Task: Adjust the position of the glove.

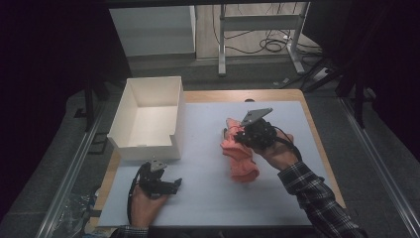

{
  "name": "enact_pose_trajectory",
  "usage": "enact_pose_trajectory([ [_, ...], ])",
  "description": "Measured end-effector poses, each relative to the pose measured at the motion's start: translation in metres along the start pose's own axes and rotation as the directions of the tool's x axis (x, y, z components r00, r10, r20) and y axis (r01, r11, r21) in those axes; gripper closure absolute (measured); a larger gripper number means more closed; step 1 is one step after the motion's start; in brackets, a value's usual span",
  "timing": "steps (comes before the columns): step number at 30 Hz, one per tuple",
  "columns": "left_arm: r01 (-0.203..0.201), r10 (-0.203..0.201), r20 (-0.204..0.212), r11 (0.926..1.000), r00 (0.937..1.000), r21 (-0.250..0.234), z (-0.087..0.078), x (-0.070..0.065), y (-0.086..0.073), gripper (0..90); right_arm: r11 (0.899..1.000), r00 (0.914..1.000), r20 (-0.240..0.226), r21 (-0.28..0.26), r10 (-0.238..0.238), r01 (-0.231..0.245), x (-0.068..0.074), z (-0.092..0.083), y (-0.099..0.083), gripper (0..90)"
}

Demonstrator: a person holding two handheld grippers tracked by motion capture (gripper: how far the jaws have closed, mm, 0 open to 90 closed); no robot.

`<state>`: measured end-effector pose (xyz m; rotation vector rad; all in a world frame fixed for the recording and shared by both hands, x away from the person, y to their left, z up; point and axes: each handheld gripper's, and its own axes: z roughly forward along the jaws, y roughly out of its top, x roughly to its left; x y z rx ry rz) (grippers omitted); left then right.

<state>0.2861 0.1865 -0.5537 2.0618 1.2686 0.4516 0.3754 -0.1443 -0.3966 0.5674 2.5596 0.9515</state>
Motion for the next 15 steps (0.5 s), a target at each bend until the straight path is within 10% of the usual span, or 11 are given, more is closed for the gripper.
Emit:
enact_pose_trajectory([
  [15,0.000,0.000,0.000,1.0000,1.0000,0.000,0.000,0.000,0.000,1.0,0.992,0.9895,-0.092,0.066,0.111,-0.105,0.002,0.022,-0.040,66.1],
])
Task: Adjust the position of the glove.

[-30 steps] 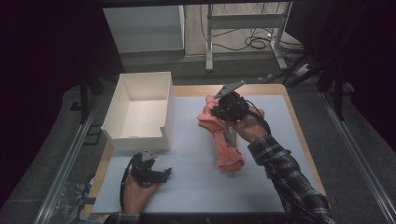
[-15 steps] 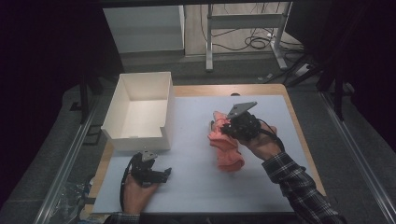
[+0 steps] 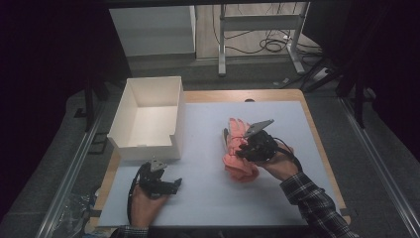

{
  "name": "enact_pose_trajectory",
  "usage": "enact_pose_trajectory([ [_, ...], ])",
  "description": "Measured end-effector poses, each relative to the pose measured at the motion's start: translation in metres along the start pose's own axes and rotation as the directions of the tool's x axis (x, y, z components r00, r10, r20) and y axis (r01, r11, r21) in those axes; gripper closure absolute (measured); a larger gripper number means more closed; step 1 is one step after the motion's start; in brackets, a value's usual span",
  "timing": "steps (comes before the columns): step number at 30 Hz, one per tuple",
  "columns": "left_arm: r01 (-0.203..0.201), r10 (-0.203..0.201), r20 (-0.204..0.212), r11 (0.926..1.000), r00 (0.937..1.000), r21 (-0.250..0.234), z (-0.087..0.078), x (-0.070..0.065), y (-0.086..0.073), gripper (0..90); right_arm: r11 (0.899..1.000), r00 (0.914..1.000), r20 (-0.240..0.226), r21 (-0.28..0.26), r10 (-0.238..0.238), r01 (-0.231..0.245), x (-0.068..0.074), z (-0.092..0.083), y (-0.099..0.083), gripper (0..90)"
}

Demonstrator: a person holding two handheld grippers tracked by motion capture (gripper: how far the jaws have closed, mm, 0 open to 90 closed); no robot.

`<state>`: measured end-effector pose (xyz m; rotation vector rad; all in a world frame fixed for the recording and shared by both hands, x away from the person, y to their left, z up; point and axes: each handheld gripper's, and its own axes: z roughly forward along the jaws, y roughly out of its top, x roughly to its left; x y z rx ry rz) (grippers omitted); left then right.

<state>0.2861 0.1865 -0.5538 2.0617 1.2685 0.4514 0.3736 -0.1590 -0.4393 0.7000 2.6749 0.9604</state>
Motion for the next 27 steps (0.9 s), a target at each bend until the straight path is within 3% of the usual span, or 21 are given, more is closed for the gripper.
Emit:
enact_pose_trajectory([
  [7,0.000,0.000,0.000,1.0000,1.0000,0.000,0.000,0.000,0.000,1.0,0.998,0.9995,0.026,-0.055,0.015,-0.013,-0.003,-0.022,0.011,54.7],
  [11,0.000,0.000,0.000,1.0000,1.0000,0.000,0.000,0.000,0.000,1.0,0.995,0.9955,0.069,-0.077,0.065,-0.059,-0.013,-0.025,0.014,48.6],
  [14,-0.002,0.002,0.001,1.0000,1.0000,0.004,0.000,0.000,0.000,1.1,0.992,0.9910,0.084,-0.082,0.104,-0.097,-0.019,-0.022,0.013,46.7],
  [15,-0.002,0.002,0.001,1.0000,1.0000,0.004,0.000,0.000,0.000,1.0,0.989,0.9859,0.102,-0.086,0.132,-0.124,-0.026,-0.017,0.009,47.3],
  [17,-0.005,0.005,0.000,1.0000,1.0000,0.004,0.000,0.000,0.000,1.1,0.987,0.9840,0.104,-0.088,0.145,-0.136,-0.029,-0.016,0.007,47.3],
  [19,-0.002,0.002,0.000,1.0000,1.0000,0.004,0.000,0.000,0.000,1.1,0.974,0.9718,0.101,-0.105,0.213,-0.203,-0.039,-0.014,-0.002,47.3],
  [27,-0.005,0.005,-0.001,1.0000,1.0000,0.002,-0.001,0.000,0.000,1.6,0.962,0.9611,0.107,-0.131,0.255,-0.241,-0.041,-0.016,-0.019,46.9],
])
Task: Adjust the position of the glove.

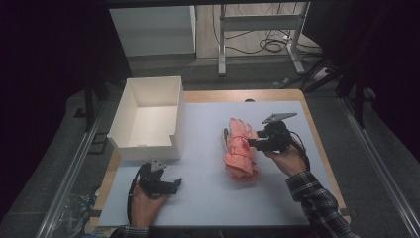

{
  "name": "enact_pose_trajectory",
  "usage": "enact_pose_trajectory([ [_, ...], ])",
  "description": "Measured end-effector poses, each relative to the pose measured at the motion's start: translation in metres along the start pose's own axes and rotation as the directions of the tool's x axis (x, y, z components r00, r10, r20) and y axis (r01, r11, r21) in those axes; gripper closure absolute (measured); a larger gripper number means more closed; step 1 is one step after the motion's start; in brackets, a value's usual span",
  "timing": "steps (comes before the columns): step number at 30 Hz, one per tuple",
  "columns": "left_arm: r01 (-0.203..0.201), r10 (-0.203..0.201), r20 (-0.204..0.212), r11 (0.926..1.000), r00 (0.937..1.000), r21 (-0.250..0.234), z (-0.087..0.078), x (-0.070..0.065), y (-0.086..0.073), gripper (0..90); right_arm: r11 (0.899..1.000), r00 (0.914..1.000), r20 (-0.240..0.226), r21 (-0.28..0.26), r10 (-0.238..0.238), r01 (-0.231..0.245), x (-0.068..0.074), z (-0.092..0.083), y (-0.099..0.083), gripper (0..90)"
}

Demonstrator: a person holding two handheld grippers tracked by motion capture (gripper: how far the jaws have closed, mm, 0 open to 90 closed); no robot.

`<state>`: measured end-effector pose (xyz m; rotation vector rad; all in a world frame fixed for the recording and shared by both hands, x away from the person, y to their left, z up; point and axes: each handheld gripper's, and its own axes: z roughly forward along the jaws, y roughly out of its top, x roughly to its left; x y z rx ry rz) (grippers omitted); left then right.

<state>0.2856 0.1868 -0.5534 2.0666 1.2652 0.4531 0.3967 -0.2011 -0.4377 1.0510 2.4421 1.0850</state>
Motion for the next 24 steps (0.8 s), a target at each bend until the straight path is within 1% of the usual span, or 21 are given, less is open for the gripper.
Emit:
enact_pose_trajectory([
  [1,0.000,0.000,0.000,1.0000,1.0000,0.000,0.000,0.000,0.000,2.0,1.000,1.0000,0.000,0.000,0.000,0.000,0.000,0.000,0.000,46.9],
  [3,0.002,-0.002,-0.001,1.0000,1.0000,-0.003,-0.001,0.000,0.000,2.7,1.000,0.9999,0.003,-0.004,0.015,-0.015,-0.004,-0.001,-0.005,51.6],
  [5,0.001,-0.001,-0.004,0.9998,1.0000,-0.018,-0.002,0.000,-0.001,8.1,1.000,0.9998,0.007,-0.008,0.019,-0.019,-0.007,-0.001,-0.010,55.9],
  [6,-0.008,0.008,0.004,0.9996,1.0000,-0.029,-0.004,-0.001,-0.001,13.1,1.000,0.9997,0.009,-0.010,0.021,-0.021,-0.008,-0.001,-0.011,59.0],
  [7,-0.011,0.012,0.011,0.9994,0.9999,-0.034,-0.005,-0.003,0.000,20.1,1.000,0.9997,0.008,-0.011,0.024,-0.024,-0.009,-0.002,-0.013,61.6],
  [8,-0.018,0.018,0.025,0.9993,0.9995,-0.034,-0.005,-0.006,0.002,26.0,1.000,0.9996,0.014,-0.013,0.026,-0.026,-0.010,-0.002,-0.015,63.8],
  [9,-0.031,0.033,0.047,0.9988,0.9984,-0.039,-0.005,-0.011,0.005,29.8,1.000,0.9995,0.017,-0.012,0.027,-0.027,-0.011,-0.002,-0.017,66.5],
  [10,-0.048,0.051,0.071,0.9976,0.9962,-0.050,-0.005,-0.016,0.009,35.7,1.000,0.9994,0.020,-0.012,0.027,-0.026,-0.012,-0.001,-0.020,69.2],
  [11,-0.067,0.073,0.095,0.9959,0.9928,-0.061,-0.005,-0.021,0.014,42.9,0.999,0.9993,0.023,-0.011,0.031,-0.031,-0.013,-0.001,-0.022,71.7],
  [12,-0.086,0.094,0.119,0.9938,0.9885,-0.070,-0.005,-0.026,0.020,47.7,0.999,0.9990,0.025,-0.011,0.036,-0.036,-0.014,0.000,-0.024,74.2],
  [13,-0.086,0.094,0.119,0.9938,0.9885,-0.070,-0.005,-0.026,0.020,54.3,0.999,0.9988,0.028,-0.011,0.039,-0.039,-0.015,0.001,-0.026,77.3],
  [14,-0.100,0.111,0.148,0.9917,0.9828,-0.082,-0.006,-0.030,0.027,54.3,0.999,0.9988,0.028,-0.011,0.039,-0.039,-0.015,0.001,-0.026,77.3],
  [15,-0.105,0.123,0.192,0.9892,0.9737,-0.102,-0.005,-0.035,0.036,60.7,0.999,0.9986,0.032,-0.013,0.042,-0.041,-0.016,0.001,-0.028,80.3],
  [16,-0.114,0.143,0.250,0.9856,0.9577,-0.125,-0.004,-0.041,0.051,69.7,0.999,0.9980,0.036,-0.015,0.052,-0.051,-0.020,0.003,-0.032,84.1],
  [17,-0.114,0.143,0.250,0.9856,0.9577,-0.125,-0.004,-0.041,0.051,73.3,0.998,0.9976,0.038,-0.011,0.058,-0.058,-0.021,0.004,-0.034,85.3],
  [18,-0.117,0.149,0.266,0.9846,0.9525,-0.130,-0.003,-0.044,0.056,75.6,0.998,0.9975,0.045,-0.011,0.055,-0.055,-0.022,0.006,-0.035,86.2],
  [19,-0.130,0.170,0.305,0.9807,0.9372,-0.146,0.001,-0.051,0.071,76.8,0.998,0.9969,0.050,-0.007,0.062,-0.061,-0.024,0.008,-0.037,86.5],
  [20,-0.130,0.170,0.305,0.9807,0.9372,-0.146,0.001,-0.051,0.071,77.6,0.998,0.9969,0.050,-0.007,0.062,-0.061,-0.024,0.008,-0.037,86.5],
  [22,-0.146,0.193,0.338,0.9764,0.9211,-0.160,0.008,-0.063,0.088,78.0,0.997,0.9955,0.052,0.000,0.080,-0.080,-0.029,0.016,-0.042,86.5],
  [23,-0.146,0.193,0.338,0.9764,0.9211,-0.160,0.008,-0.063,0.088,77.9,0.997,0.9955,0.052,0.000,0.080,-0.080,-0.029,0.016,-0.042,86.5],
  [24,-0.151,0.199,0.341,0.9751,0.9189,-0.162,0.012,-0.066,0.093,77.9,0.996,0.9950,0.046,-0.001,0.088,-0.088,-0.031,0.022,-0.046,86.3],
])
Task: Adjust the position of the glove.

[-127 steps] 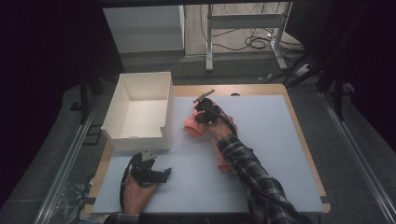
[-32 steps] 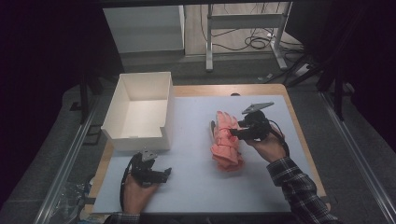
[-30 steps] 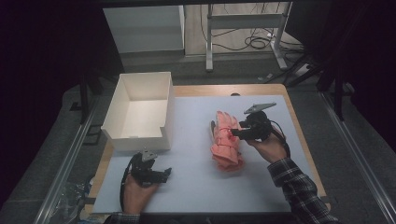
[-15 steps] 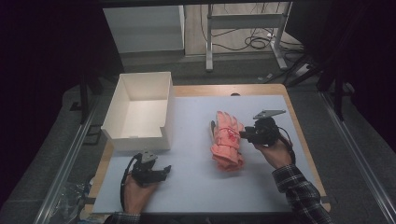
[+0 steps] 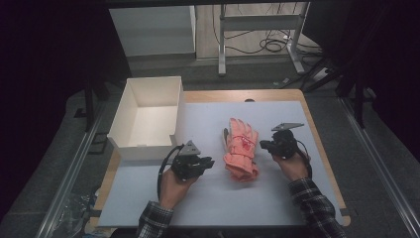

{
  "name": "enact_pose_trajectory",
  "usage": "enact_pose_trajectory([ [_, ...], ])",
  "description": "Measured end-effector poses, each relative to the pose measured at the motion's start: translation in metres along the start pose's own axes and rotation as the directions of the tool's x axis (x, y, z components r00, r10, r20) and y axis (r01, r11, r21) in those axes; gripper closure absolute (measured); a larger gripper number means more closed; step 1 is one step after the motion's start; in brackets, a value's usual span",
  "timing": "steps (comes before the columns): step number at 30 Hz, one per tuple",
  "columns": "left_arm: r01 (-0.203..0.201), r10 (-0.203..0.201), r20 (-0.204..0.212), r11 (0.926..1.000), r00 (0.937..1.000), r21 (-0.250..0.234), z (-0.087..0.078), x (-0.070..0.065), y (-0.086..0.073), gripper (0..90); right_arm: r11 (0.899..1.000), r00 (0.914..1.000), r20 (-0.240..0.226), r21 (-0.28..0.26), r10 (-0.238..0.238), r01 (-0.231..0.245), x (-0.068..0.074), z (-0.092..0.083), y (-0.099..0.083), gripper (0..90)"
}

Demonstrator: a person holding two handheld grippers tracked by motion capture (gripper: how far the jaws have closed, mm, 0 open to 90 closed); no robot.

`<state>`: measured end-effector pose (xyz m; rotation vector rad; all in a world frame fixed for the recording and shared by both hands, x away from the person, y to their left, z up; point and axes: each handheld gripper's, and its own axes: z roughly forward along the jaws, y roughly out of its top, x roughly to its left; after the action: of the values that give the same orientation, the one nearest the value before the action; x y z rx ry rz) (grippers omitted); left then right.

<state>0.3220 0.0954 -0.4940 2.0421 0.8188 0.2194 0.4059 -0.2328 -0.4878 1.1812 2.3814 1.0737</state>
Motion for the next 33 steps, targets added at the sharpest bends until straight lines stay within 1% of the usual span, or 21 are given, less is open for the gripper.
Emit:
enact_pose_trajectory([
  [1,-0.005,0.005,0.003,1.0000,1.0000,-0.002,0.004,-0.001,0.004,78.0,1.000,1.0000,-0.001,0.005,0.009,-0.009,0.000,0.003,-0.002,86.1],
  [2,0.001,-0.001,0.020,1.0000,0.9998,-0.007,0.012,0.000,0.010,78.0,1.000,0.9999,-0.006,0.005,0.012,-0.012,-0.001,0.006,-0.003,85.3],
  [3,0.001,-0.001,0.020,1.0000,0.9998,-0.007,0.012,0.000,0.010,77.9,1.000,0.9999,-0.006,0.005,0.012,-0.012,-0.001,0.006,-0.003,85.3],
  [4,0.007,-0.007,0.040,1.0000,0.9992,-0.006,0.019,-0.001,0.015,77.9,1.000,0.9997,-0.016,0.007,0.020,-0.020,0.000,0.009,-0.006,84.0],
  [5,0.011,-0.011,0.045,0.9999,0.9989,-0.005,0.022,-0.002,0.016,77.9,1.000,0.9994,-0.026,0.007,0.022,-0.022,0.001,0.012,-0.007,83.4],
  [6,0.011,-0.011,0.045,0.9999,0.9989,-0.005,0.022,-0.002,0.016,77.9,1.000,0.9994,-0.026,0.007,0.022,-0.022,0.001,0.012,-0.007,83.4],
  [7,0.017,-0.016,0.060,0.9998,0.9981,-0.014,0.023,-0.003,0.018,77.9,1.000,0.9989,-0.040,0.006,0.025,-0.025,0.003,0.014,-0.008,82.9],
  [9,0.017,-0.016,0.065,0.9997,0.9978,-0.018,0.023,-0.005,0.019,77.9,1.000,0.9991,-0.039,0.006,0.017,-0.017,0.007,0.014,-0.008,82.8],
  [11,0.016,-0.014,0.078,0.9997,0.9968,-0.021,0.022,-0.007,0.020,77.5,1.000,0.9986,-0.047,-0.006,0.022,-0.023,0.008,0.012,-0.007,82.5],
  [16,0.014,-0.012,0.093,0.9996,0.9956,-0.025,0.022,-0.009,0.021,76.7,0.999,0.9975,-0.064,-0.027,0.029,-0.031,0.010,0.008,-0.005,82.0],
  [18,0.009,-0.007,0.106,0.9997,0.9944,-0.024,0.022,-0.012,0.022,76.6,0.999,0.9976,-0.064,-0.032,0.026,-0.028,0.012,0.006,-0.003,81.3],
  [19,0.010,-0.007,0.122,0.9996,0.9925,-0.025,0.023,-0.013,0.022,75.6,0.999,0.9973,-0.068,-0.039,0.028,-0.031,0.013,0.006,-0.002,80.4],
  [21,0.007,-0.004,0.128,0.9997,0.9917,-0.024,0.025,-0.015,0.023,74.7,0.999,0.9967,-0.076,-0.041,0.029,-0.032,0.013,0.006,-0.001,79.5],
  [22,-0.002,0.005,0.120,0.9998,0.9927,-0.019,0.026,-0.016,0.023,74.0,0.999,0.9965,-0.079,-0.041,0.028,-0.031,0.014,0.006,0.000,78.8],
  [23,-0.007,0.008,0.116,0.9998,0.9933,-0.016,0.027,-0.017,0.023,73.5,0.999,0.9977,-0.065,-0.036,0.018,-0.021,0.015,0.006,0.000,78.1],
  [24,0.004,0.000,0.122,0.9995,0.9926,-0.031,0.027,-0.015,0.022,73.4,0.999,0.9978,-0.064,-0.035,0.019,-0.022,0.015,0.006,-0.001,77.1],
  [25,0.004,0.000,0.122,0.9995,0.9926,-0.031,0.027,-0.015,0.022,73.5,0.999,0.9979,-0.061,-0.035,0.020,-0.022,0.014,0.005,-0.002,76.2],
  [27,0.027,-0.022,0.113,0.9987,0.9933,-0.043,0.023,-0.010,0.020,73.1,0.999,0.9984,-0.054,-0.034,0.019,-0.021,0.014,0.002,-0.004,75.6],
  [30,0.053,-0.050,0.088,0.9981,0.9948,-0.032,0.022,-0.001,0.014,73.3,0.999,0.9989,-0.046,-0.032,0.006,-0.008,0.016,-0.010,-0.013,74.3],
  [32,0.055,-0.052,0.089,0.9980,0.9946,-0.031,0.022,0.000,0.013,73.3,1.000,0.9990,-0.044,-0.021,-0.001,0.000,0.018,-0.014,-0.019,73.9],
  [33,0.057,-0.055,0.086,0.9981,0.9948,-0.023,0.024,0.000,0.011,73.3,1.000,0.9990,-0.044,-0.021,-0.001,0.000,0.018,-0.014,-0.019,73.9],
])
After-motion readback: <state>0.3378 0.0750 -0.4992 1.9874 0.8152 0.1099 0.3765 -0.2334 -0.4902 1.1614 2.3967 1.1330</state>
